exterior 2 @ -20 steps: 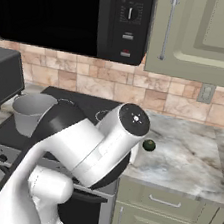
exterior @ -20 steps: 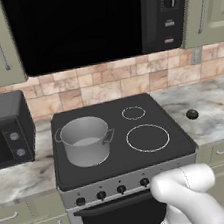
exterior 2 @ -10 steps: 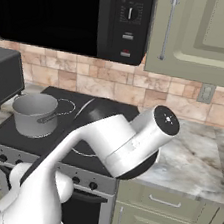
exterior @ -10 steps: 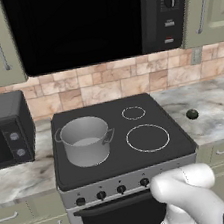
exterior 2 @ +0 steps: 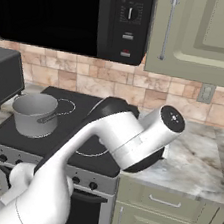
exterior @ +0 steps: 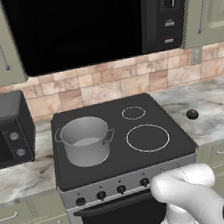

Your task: Turn on the burner for the pot on the stove. Wait thirty seconds for the pot to heat up. Then add the squash to the pot.

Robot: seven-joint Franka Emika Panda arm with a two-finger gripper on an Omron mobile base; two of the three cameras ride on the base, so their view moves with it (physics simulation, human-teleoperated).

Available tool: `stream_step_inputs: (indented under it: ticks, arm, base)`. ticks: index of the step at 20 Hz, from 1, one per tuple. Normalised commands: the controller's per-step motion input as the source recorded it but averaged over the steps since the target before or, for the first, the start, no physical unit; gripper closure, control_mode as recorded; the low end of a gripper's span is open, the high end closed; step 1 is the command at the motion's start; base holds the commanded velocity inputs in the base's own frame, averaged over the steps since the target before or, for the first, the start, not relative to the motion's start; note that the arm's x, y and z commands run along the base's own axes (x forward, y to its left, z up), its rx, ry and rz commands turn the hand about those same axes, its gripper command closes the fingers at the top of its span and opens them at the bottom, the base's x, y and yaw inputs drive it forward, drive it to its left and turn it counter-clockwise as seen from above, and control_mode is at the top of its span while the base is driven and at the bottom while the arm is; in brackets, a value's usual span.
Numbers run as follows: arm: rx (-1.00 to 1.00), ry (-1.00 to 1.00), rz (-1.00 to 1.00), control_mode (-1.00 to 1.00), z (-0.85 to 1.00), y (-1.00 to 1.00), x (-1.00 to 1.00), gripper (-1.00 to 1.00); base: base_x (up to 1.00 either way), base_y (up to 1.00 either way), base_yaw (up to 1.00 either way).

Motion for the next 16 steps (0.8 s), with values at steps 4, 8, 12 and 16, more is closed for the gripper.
stream_step_inputs:
  ticks: [4,8,12,16]
  arm:
    - [-0.15,-0.16,0.0,-1.0,-0.21,0.0,0.14,-1.0]
    - [-0.16,-0.24,0.0,-1.0,-0.26,0.0,0.02,-1.0]
    - [-0.11,-0.19,0.0,-1.0,-0.18,0.0,0.07,-1.0]
    - [0.0,0.02,-0.01,-1.0,0.0,0.0,0.36,-1.0]
  base:
    - [0.0,0.0,0.0]
    - [0.0,0.0,0.0]
    - [0.0,0.0,0.0]
    - [0.0,0.0,0.0]
